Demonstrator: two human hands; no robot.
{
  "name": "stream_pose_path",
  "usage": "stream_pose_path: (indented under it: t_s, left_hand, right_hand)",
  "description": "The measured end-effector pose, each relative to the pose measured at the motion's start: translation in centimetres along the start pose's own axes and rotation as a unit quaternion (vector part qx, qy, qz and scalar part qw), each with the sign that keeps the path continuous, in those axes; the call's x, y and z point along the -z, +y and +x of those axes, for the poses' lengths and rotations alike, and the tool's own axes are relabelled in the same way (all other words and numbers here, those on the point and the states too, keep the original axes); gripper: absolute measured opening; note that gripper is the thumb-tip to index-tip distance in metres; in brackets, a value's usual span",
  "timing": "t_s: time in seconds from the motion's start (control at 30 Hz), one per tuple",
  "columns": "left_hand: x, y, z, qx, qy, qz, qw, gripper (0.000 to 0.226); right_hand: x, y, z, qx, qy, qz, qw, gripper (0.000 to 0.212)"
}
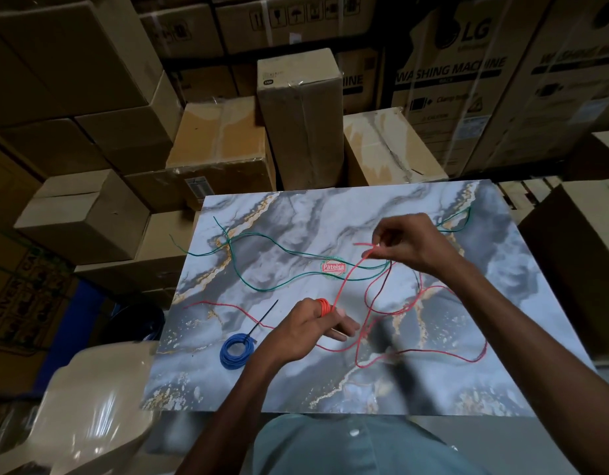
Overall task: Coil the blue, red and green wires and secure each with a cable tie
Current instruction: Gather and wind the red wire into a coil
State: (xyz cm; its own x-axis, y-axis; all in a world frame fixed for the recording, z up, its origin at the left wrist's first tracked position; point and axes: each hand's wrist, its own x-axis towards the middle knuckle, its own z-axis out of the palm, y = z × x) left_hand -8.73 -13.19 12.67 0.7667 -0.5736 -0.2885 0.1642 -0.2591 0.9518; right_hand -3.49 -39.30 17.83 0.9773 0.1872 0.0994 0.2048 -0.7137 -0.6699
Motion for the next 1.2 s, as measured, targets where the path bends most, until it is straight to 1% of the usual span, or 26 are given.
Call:
stream_pose_path:
  t_s: [0.1, 0.17, 0.2, 0.27, 0.33, 0.37, 0.4, 0.47, 0.5, 0.57, 0.67, 0.73, 0.8, 0.9, 0.97, 1.0, 1.07, 1.13, 1.2]
  left_hand:
    - [0.3, -0.1, 0.0, 0.003, -0.006, 0.002, 1.000, 0.046]
    - [0.3, -0.4, 0.2, 0.016, 0.005, 0.009, 1.000, 0.045]
    - [0.3, -0.6, 0.3, 0.022, 0.010, 0.016, 1.000, 0.043]
    - [0.3, -1.0, 0.4, 0.039, 0.015, 0.047, 0.998, 0.039]
    - [0.2, -1.3, 0.4, 0.048, 0.015, 0.129, 0.990, 0.039]
    - [0.1, -1.3, 0.4, 0.046, 0.014, 0.201, 0.978, 0.040]
    - [-0.1, -1.2, 0.4, 0.036, 0.013, 0.284, 0.958, 0.041]
    - [-1.0, -1.1, 0.3, -0.007, 0.020, 0.427, 0.904, 0.040]
    - [-1.6, -0.8, 0.2, -0.025, 0.020, 0.463, 0.886, 0.037]
    - [-2.7, -0.2, 0.2, -0.044, 0.015, 0.506, 0.861, 0.031]
    - [-3.0, -0.5, 0.2, -0.034, 0.009, 0.538, 0.842, 0.028]
    - [-2.6, -1.4, 0.2, -0.028, 0.013, 0.552, 0.834, 0.028]
    - [-2.2, -2.3, 0.1, -0.020, 0.023, 0.552, 0.833, 0.030]
    - [-1.9, -2.9, -0.1, 0.001, 0.031, 0.559, 0.829, 0.032]
    - [-1.7, -3.1, -0.2, 0.008, 0.041, 0.553, 0.832, 0.032]
    - [-1.6, -3.2, -0.3, 0.012, 0.045, 0.547, 0.836, 0.032]
    - [-1.3, -3.2, -0.5, 0.016, 0.050, 0.524, 0.850, 0.030]
    - [-0.8, -3.2, -0.7, 0.008, 0.055, 0.496, 0.867, 0.025]
    - [-0.1, -3.2, -1.0, -0.003, 0.065, 0.481, 0.874, 0.028]
  right_hand:
    - [-1.0, 1.1, -0.3, -0.060, -0.076, 0.063, 0.993, 0.021]
    - [-1.6, 1.6, -0.5, -0.095, -0.110, 0.136, 0.980, 0.018]
    - [-1.6, 1.7, -0.5, -0.105, -0.114, 0.170, 0.973, 0.020]
    - [-1.4, 1.3, -0.4, -0.113, -0.116, 0.216, 0.963, 0.032]
    - [-1.2, 0.8, -0.4, -0.121, -0.123, 0.253, 0.952, 0.040]
    - [-1.1, 0.4, -0.3, -0.126, -0.129, 0.264, 0.948, 0.038]
    - [-1.1, 0.1, -0.1, -0.128, -0.136, 0.259, 0.948, 0.032]
    - [-1.4, -0.3, 0.4, -0.130, -0.164, 0.206, 0.956, 0.017]
    - [-1.6, -0.5, 0.7, -0.133, -0.184, 0.173, 0.958, 0.011]
    - [-1.9, -0.8, 1.4, -0.132, -0.228, 0.103, 0.959, 0.012]
    - [-2.1, -1.4, 2.5, -0.109, -0.259, 0.024, 0.960, 0.018]
    - [-1.7, -1.6, 3.2, -0.098, -0.238, -0.035, 0.966, 0.019]
    - [-1.2, -1.2, 3.6, -0.094, -0.212, -0.074, 0.970, 0.022]
    - [-0.9, 0.0, 3.8, -0.101, -0.167, -0.034, 0.980, 0.022]
    - [-0.9, 0.8, 3.7, -0.109, -0.111, 0.008, 0.988, 0.022]
    - [-1.0, 1.1, 3.7, -0.116, -0.078, 0.014, 0.990, 0.023]
    - [-1.3, 2.2, 3.8, -0.132, -0.033, -0.015, 0.991, 0.022]
    - [-1.7, 4.1, 3.8, -0.144, -0.029, -0.075, 0.986, 0.021]
    - [-1.7, 6.6, 3.6, -0.151, -0.053, -0.126, 0.979, 0.021]
